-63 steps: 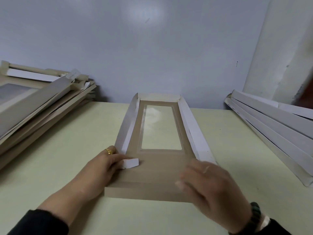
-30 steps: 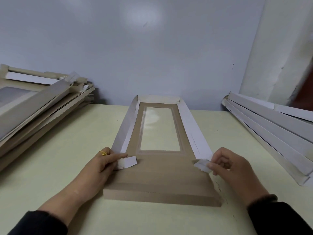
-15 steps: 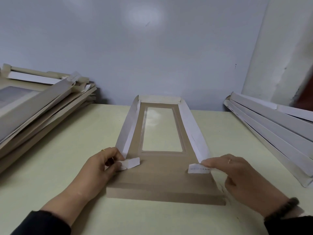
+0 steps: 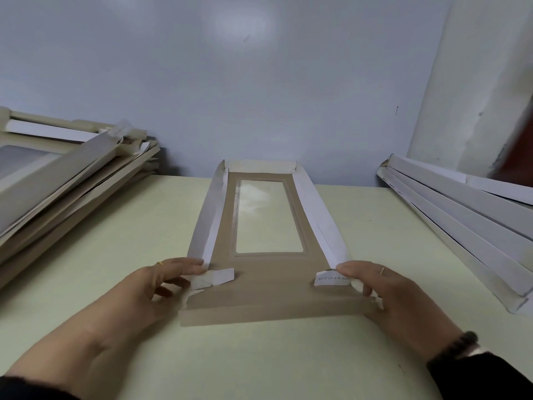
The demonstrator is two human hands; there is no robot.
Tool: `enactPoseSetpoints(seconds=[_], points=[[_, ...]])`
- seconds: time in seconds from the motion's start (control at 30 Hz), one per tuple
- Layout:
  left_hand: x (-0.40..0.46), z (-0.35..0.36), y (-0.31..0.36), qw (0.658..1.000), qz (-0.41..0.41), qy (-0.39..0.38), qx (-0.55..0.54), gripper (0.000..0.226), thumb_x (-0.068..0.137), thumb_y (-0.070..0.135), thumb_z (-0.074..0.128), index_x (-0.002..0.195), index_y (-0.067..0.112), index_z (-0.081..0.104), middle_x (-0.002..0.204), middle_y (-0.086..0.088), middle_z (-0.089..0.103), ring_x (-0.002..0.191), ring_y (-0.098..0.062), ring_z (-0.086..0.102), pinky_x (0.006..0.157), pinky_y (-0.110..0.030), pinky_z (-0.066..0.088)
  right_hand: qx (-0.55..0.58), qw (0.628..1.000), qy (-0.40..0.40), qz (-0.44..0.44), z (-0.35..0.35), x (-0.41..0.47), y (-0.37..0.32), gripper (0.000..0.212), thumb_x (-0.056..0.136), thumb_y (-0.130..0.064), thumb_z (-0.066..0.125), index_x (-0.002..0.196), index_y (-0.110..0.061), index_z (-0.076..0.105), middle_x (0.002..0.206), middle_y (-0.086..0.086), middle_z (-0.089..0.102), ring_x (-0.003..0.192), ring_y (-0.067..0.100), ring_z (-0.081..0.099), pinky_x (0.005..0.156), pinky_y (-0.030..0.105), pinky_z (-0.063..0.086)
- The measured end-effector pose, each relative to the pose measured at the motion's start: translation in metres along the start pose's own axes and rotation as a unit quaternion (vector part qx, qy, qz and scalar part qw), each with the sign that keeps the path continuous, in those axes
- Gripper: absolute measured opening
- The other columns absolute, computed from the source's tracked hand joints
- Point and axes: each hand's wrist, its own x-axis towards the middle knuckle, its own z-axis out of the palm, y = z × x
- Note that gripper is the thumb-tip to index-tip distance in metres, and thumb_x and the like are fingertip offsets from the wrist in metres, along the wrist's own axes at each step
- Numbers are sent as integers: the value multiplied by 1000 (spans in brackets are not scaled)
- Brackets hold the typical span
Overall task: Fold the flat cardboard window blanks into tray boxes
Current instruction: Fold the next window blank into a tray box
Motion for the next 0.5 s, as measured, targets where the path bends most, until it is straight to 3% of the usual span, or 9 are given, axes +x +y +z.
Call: enactPoseSetpoints(seconds=[0.03, 0.1, 0.2, 0.27, 0.33, 0.4, 0.5], points=[[0, 0, -1, 1000, -2, -5, -1, 70, 78, -21, 50, 101, 42, 69, 114, 26, 60, 93, -3, 58, 73, -13, 46, 2, 1000, 22, -7, 1, 1, -1, 58, 69, 9, 68, 109, -33, 65, 109, -24, 60, 85, 1, 59, 74, 15, 46], [2, 5, -3, 1000, -2, 19, 13, 57, 77, -19, 57, 102, 30, 69, 112, 17, 63, 88, -6, 59, 70, -13, 45, 44, 997, 56, -7, 2, 4, -5, 49, 75, 5, 68, 92, -41, 65, 92, -24, 65, 85, -1, 60, 72, 12, 44], [7, 14, -2, 996, 11, 86, 33, 29, 78, 0, 70, 77, 29, 71, 92, 14, 66, 73, -12, 58, 66, -15, 44, 109, 990, 83, 26, 6, 10, -6, 44, 78, 4, 65, 69, -39, 59, 82, -18, 63, 72, -2, 55, 63, 7, 39], [11, 18, -3, 994, 9, 104, 15, 28, 81, 2, 66, 62, 23, 67, 85, 5, 64, 69, -13, 57, 67, -18, 43, 140, 984, 91, 59, 10, 13, -4, 32, 79, 3, 64, 61, -23, 56, 64, -9, 54, 57, 4, 44, 52, 11, 33], [14, 18, -7, 993, -2, 118, -16, 26, 84, 1, 63, 60, 13, 65, 75, -6, 62, 72, -23, 59, 74, -30, 46, 192, 972, 91, 98, 12, 14, -2, 22, 77, -3, 68, 61, -13, 56, 54, -5, 46, 51, 5, 37, 50, 16, 30], [14, 19, -9, 992, -13, 122, -39, 21, 85, 1, 62, 64, 5, 63, 68, -10, 64, 72, -30, 59, 77, -44, 48, 241, 958, 97, 125, 14, 13, -1, 20, 75, -6, 72, 67, -18, 58, 55, 2, 50, 51, 9, 39, 49, 18, 32], [14, 22, -6, 988, -19, 136, -75, 15, 85, -4, 59, 77, 8, 58, 64, -9, 65, 62, -23, 60, 68, -38, 49, 282, 941, 117, 148, 16, 13, -3, 35, 73, -5, 74, 81, -27, 47, 64, 16, 58, 50, 13, 39, 47, 18, 33]])
